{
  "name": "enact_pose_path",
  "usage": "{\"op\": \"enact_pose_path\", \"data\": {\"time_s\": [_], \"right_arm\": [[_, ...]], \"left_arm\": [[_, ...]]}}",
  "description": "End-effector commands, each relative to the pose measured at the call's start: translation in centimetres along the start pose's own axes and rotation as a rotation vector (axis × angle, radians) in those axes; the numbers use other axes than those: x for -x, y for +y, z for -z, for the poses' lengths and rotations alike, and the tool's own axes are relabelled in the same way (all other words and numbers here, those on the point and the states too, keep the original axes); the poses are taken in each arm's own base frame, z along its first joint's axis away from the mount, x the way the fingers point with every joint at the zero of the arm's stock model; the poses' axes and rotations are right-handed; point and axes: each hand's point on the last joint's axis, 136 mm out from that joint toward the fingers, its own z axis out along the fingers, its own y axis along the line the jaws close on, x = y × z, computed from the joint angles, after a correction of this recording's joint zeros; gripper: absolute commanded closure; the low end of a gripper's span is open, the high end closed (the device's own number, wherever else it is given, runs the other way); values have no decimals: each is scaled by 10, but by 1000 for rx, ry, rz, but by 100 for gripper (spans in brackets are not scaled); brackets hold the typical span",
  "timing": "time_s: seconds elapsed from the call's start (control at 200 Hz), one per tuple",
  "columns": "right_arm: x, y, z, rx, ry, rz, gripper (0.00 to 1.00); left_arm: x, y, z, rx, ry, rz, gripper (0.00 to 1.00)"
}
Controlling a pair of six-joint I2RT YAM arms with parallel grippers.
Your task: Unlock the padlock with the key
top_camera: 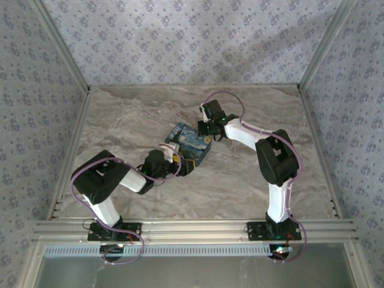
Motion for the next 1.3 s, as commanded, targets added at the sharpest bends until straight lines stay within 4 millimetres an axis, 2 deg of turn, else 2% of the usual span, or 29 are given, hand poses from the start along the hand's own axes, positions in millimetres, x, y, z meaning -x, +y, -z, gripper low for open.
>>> {"op": "enact_pose_path", "data": {"time_s": [0.0,0.085,0.2,0.335,0.45,0.58,0.725,0.879,0.939,0.994,1.054,1.179,1.294], "right_arm": [[-79,-4,-12,-20,260,21,100],[-79,-4,-12,-19,258,23,100],[-79,-3,-12,-16,257,23,100],[-80,-1,-12,-6,255,21,100],[-79,-1,-12,-5,255,20,100],[-78,-2,-12,-9,252,18,100],[-78,-3,-12,-11,253,22,100],[-79,-4,-12,-18,256,18,100],[-78,-4,-12,-20,253,17,100],[-79,-4,-12,-19,255,16,100],[-78,-3,-12,-18,254,14,100],[-78,-2,-13,-17,257,15,100],[-78,-2,-13,-18,256,16,100]], "left_arm": [[12,-16,-6,-81,-3,18,14],[12,-10,-5,-64,-6,40,16],[10,3,-4,-8,-13,63,8],[10,7,-10,8,0,62,9],[10,-10,-15,-91,20,49,23],[8,-27,-12,-197,28,51,32],[8,-36,-2,-247,15,54,31],[7,-43,-3,-273,25,41,28],[5,-42,-4,-267,32,45,31],[3,-43,-4,-276,37,48,39],[1,-43,-3,-282,40,58,39],[-2,-47,1,-290,30,52,36],[-10,-47,0,-269,35,53,28]]}}
